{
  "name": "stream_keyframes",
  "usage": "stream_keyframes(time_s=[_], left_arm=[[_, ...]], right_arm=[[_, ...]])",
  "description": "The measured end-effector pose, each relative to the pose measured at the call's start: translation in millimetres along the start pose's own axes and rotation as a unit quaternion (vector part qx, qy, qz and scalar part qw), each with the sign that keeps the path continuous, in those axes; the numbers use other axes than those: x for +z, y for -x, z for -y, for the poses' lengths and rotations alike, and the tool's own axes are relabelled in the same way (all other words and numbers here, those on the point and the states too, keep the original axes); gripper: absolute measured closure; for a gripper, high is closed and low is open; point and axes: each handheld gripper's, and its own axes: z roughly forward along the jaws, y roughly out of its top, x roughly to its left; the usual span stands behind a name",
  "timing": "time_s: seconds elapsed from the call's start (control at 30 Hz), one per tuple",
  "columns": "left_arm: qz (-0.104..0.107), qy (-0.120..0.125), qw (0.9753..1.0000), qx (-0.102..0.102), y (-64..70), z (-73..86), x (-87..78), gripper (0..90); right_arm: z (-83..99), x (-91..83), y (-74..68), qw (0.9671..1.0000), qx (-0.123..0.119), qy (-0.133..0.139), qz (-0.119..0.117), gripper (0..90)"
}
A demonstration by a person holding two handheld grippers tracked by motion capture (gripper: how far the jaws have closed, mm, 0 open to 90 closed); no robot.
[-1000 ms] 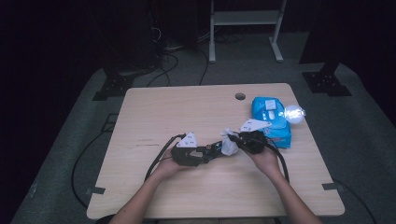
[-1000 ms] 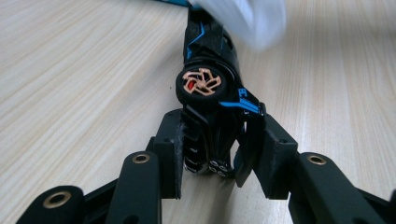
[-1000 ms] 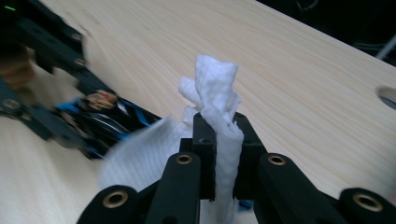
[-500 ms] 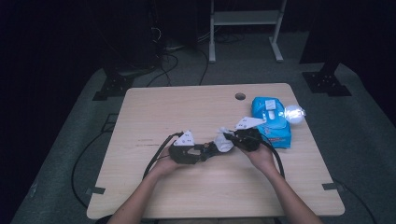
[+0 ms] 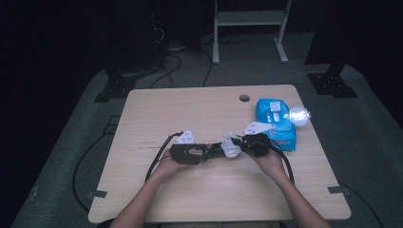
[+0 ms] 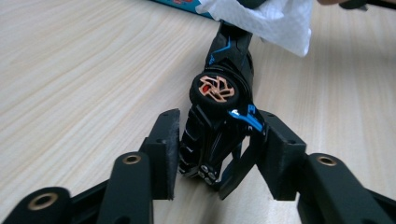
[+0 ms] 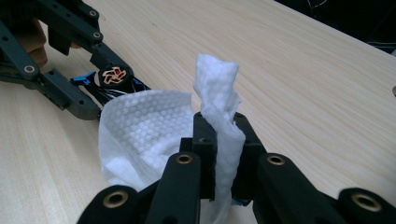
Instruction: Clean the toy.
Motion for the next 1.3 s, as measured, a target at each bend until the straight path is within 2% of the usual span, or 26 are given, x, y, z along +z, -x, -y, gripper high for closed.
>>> stream_keyframes(time_s=[0.2,0.27,0.53,0.63,0.67,0.73,0.8,0.83,0.87,0.97,1.13,1.17,1.2,1.23,1.3], left_arm=[[0.012,0.005,0.9997,-0.021,0.0,-0.8,-0.4,49.1],[0.021,0.004,0.9991,-0.037,-0.9,-0.5,-0.2,46.7],[0.033,0.011,0.9987,-0.038,1.6,-1.1,-0.4,40.9],[0.028,0.009,0.9994,-0.016,5.9,-2.2,-0.3,41.5],[0.028,0.009,0.9994,-0.016,5.9,-2.2,-0.3,42.3],[0.016,0.009,0.9998,-0.003,9.2,-2.4,-0.2,42.5],[0.015,0.011,0.9998,0.005,11.2,-2.2,-1.0,42.4],[0.009,0.002,0.9999,0.014,13.3,-1.7,0.1,43.6],[0.009,0.002,0.9999,0.014,13.3,-1.7,0.1,43.6],[-0.001,-0.013,0.9995,0.03,15.7,0.2,3.4,41.7],[0.003,-0.007,0.9993,0.037,16.8,-1.4,2.5,37.3],[0.003,-0.003,0.9993,0.038,16.7,-2.4,1.4,32.1],[0.002,0.0,0.9994,0.036,16.7,-2.8,1.1,32.1],[-0.009,0.001,0.9995,0.03,15.6,-3.3,1.4,26.2],[-0.01,-0.002,0.9995,0.03,14.4,-3.0,2.0,22.2]], right_arm=[[3.2,-3.5,-3.0,1.0,-0.003,0.001,-0.001,82.4],[3.7,-4.9,-4.3,1.0,-0.007,-0.001,-0.002,82.4],[12.1,-12.0,-10.3,0.9999,-0.005,0.004,-0.01,82.3],[16.1,-15.6,-15.0,0.9999,-0.006,0.003,-0.01,82.3],[16.6,-16.1,-15.7,0.9999,-0.007,0.003,-0.011,82.3],[17.5,-16.9,-16.8,0.9999,-0.006,0.001,-0.014,82.3],[20.1,-18.5,-19.7,0.9996,-0.008,-0.007,-0.025,82.2],[22.5,-18.9,-22.2,0.9992,-0.009,-0.017,-0.034,82.2],[23.1,-18.8,-22.7,0.9992,-0.009,-0.018,-0.035,82.2],[22.1,-17.5,-18.7,0.9995,0.007,-0.006,-0.03,82.2],[23.4,-5.2,-12.8,0.9995,0.014,-0.016,-0.022,81.9],[25.6,0.0,-11.9,0.9994,0.016,-0.022,-0.02,81.8],[25.6,0.0,-11.9,0.9994,0.016,-0.022,-0.02,81.8],[29.1,3.6,-11.3,0.9993,0.014,-0.031,-0.019,81.8],[30.3,4.7,-11.0,0.9992,0.014,-0.031,-0.022,81.8]])
